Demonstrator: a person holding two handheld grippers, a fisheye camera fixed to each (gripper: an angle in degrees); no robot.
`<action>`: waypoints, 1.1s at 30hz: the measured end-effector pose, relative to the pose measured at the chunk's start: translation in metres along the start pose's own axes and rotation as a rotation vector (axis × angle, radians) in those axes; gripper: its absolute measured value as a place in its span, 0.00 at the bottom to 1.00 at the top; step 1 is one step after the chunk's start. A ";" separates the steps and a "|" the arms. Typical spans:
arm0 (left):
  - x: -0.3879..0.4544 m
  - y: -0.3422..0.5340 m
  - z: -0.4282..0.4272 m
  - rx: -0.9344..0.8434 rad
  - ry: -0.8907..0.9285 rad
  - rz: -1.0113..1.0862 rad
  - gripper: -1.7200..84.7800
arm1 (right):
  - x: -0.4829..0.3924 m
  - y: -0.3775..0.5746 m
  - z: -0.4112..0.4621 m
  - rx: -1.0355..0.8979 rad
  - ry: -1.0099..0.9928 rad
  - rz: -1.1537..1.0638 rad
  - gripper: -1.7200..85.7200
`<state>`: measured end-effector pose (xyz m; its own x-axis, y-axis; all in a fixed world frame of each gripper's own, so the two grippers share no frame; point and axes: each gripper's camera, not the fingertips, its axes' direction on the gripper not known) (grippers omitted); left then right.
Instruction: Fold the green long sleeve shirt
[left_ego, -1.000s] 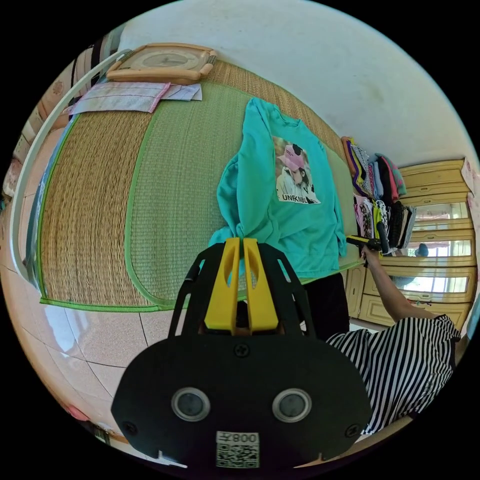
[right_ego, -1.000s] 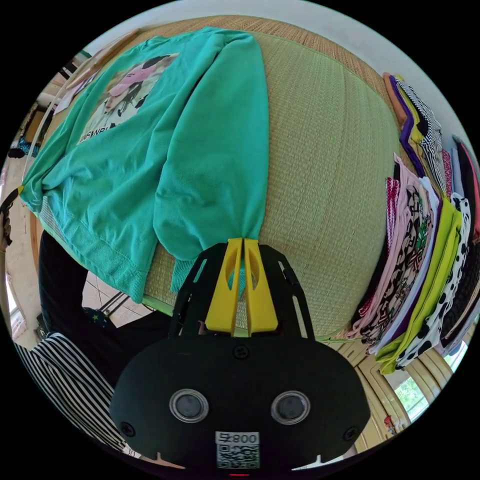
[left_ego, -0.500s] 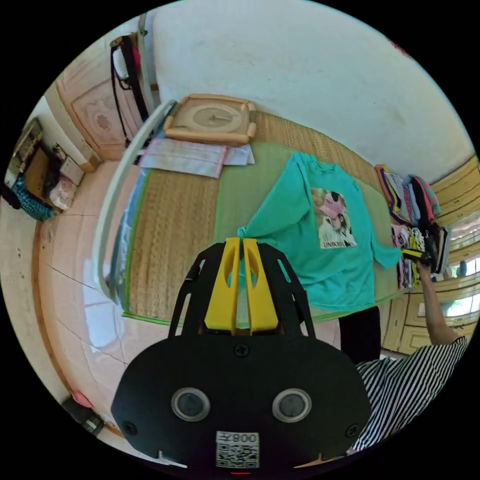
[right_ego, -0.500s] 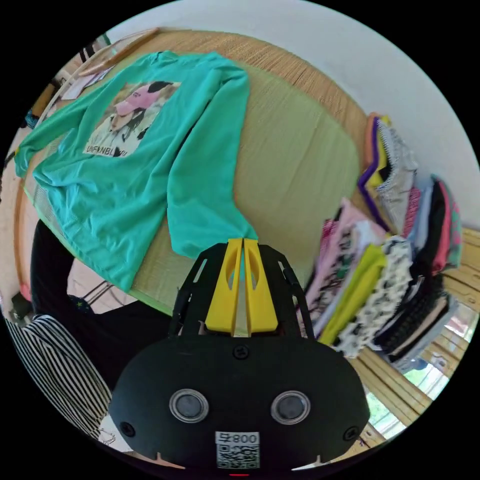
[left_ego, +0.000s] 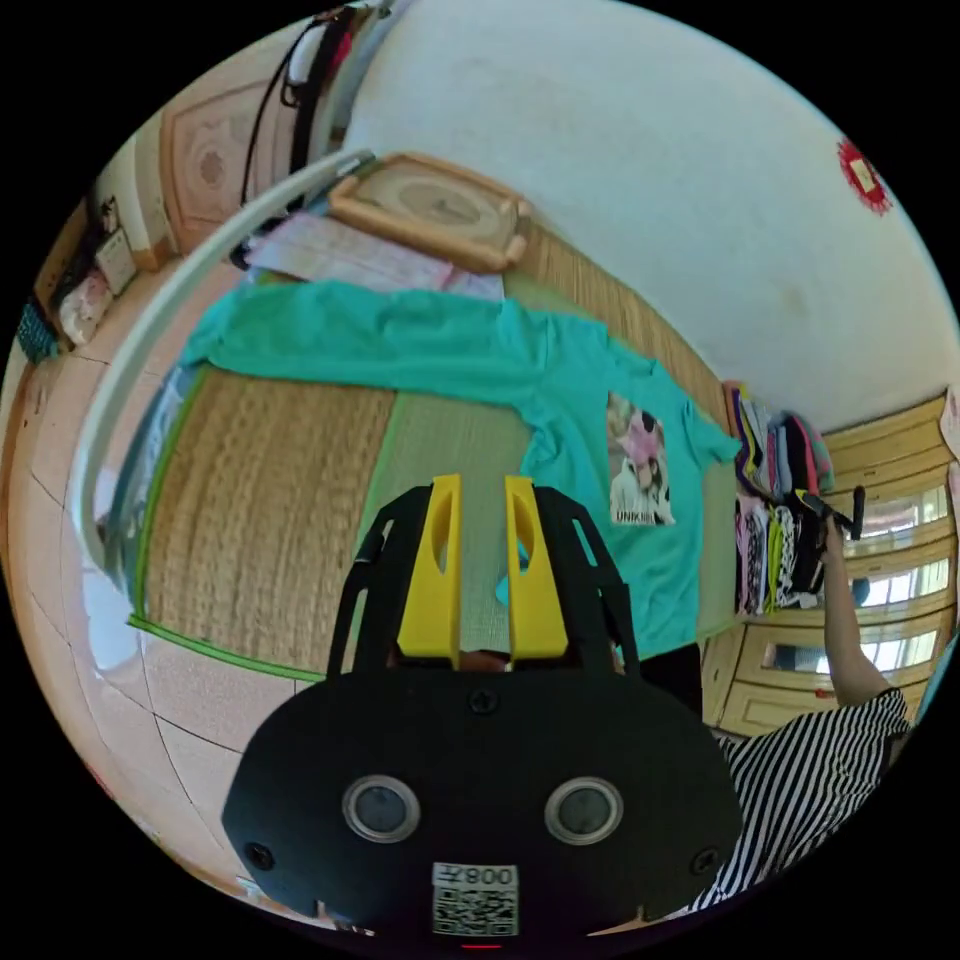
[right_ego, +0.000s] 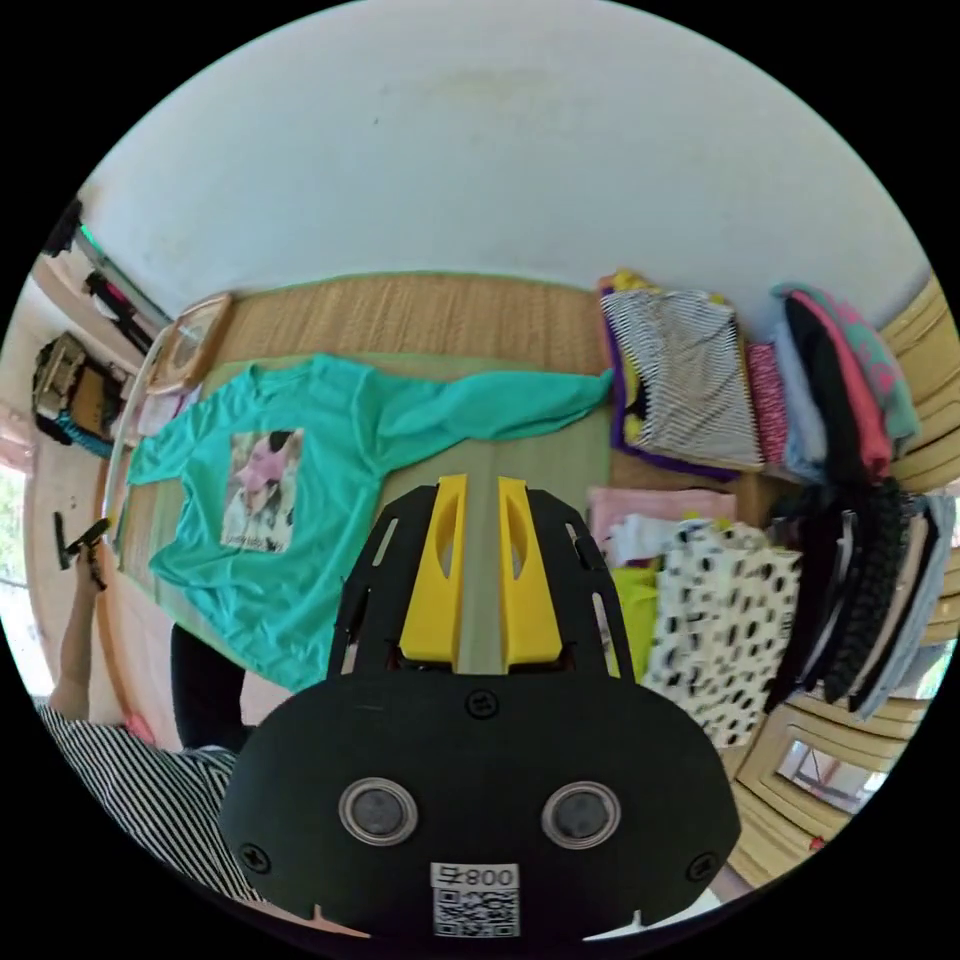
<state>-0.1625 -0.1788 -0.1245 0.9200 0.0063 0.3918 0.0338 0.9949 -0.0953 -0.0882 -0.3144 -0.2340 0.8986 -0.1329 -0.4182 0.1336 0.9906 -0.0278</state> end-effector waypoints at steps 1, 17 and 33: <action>0.003 0.005 0.014 -0.029 0.004 0.007 0.11 | -0.011 0.027 0.038 -0.062 -0.085 -0.015 0.09; 0.035 0.031 0.075 -0.154 0.068 0.129 0.16 | -0.073 0.220 0.198 -0.295 -0.272 0.016 0.10; 0.110 0.022 0.110 -0.262 -0.130 0.247 0.04 | -0.072 0.253 0.247 -0.321 -0.218 0.036 0.04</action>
<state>-0.1035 -0.1453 0.0177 0.8561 0.2724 0.4392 -0.0688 0.9023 -0.4255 -0.0159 -0.0616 0.0136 0.9726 -0.0674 -0.2225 -0.0061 0.9493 -0.3142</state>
